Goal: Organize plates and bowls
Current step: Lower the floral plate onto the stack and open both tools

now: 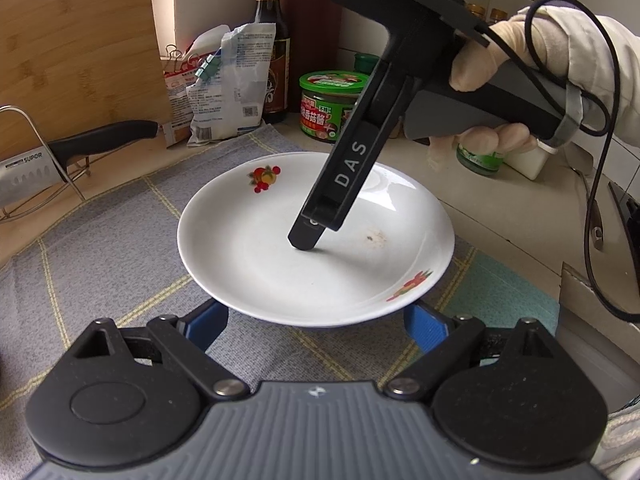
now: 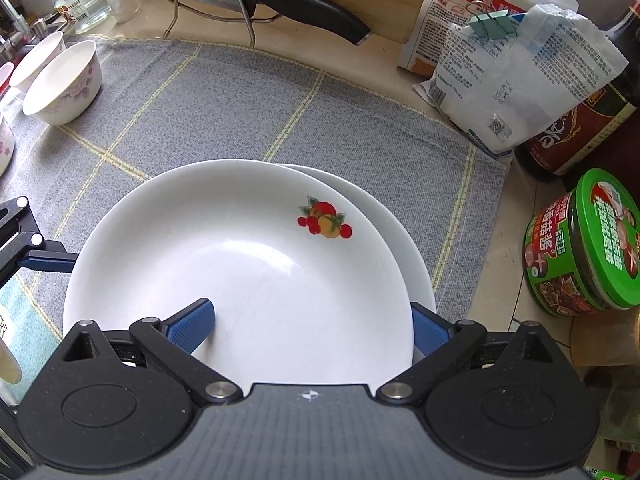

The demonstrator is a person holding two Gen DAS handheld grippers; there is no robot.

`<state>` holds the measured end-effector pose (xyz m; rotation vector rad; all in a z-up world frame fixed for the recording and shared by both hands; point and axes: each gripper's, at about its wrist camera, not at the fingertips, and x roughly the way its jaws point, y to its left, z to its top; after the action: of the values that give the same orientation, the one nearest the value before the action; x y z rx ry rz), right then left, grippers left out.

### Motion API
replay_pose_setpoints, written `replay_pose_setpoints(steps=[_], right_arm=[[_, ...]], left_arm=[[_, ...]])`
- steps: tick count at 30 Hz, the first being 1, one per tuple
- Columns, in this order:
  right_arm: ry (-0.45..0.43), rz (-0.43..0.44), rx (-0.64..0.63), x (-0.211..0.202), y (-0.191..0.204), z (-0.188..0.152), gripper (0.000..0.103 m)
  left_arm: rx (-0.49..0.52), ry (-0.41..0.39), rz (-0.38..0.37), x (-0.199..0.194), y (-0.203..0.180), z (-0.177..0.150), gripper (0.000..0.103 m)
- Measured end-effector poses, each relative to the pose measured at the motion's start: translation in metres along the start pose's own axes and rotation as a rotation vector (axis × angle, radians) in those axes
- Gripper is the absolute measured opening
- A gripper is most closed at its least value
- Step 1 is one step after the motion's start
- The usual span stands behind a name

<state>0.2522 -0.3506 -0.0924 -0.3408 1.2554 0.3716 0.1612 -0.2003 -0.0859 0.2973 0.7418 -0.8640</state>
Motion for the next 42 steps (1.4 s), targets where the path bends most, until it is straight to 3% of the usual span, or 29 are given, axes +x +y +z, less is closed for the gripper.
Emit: replay_pose_setpoints(steps=[10,22,36,42], right_arm=[[0.078,-0.011,0.022,0.005,-0.001,0.011,0.103],[0.11,-0.011,0.087,0.01,-0.004,0.023,0.103],[0.088,-0.112,0.069,0.004,0.008,0.02,0.103],[0.06,-0.074,0.103,-0.006,0.002,0.015,0.103]], left_arm=[[0.001,0.001,-0.008,0.0,0.001,0.0,0.095],[0.006,-0.001,-0.01,-0.003,0.0,0.001,0.095],[0.006,-0.002,-0.017,-0.001,-0.001,0.005,0.095],[-0.019,-0.027,-0.012,-0.001,0.003,0.009,0.095]])
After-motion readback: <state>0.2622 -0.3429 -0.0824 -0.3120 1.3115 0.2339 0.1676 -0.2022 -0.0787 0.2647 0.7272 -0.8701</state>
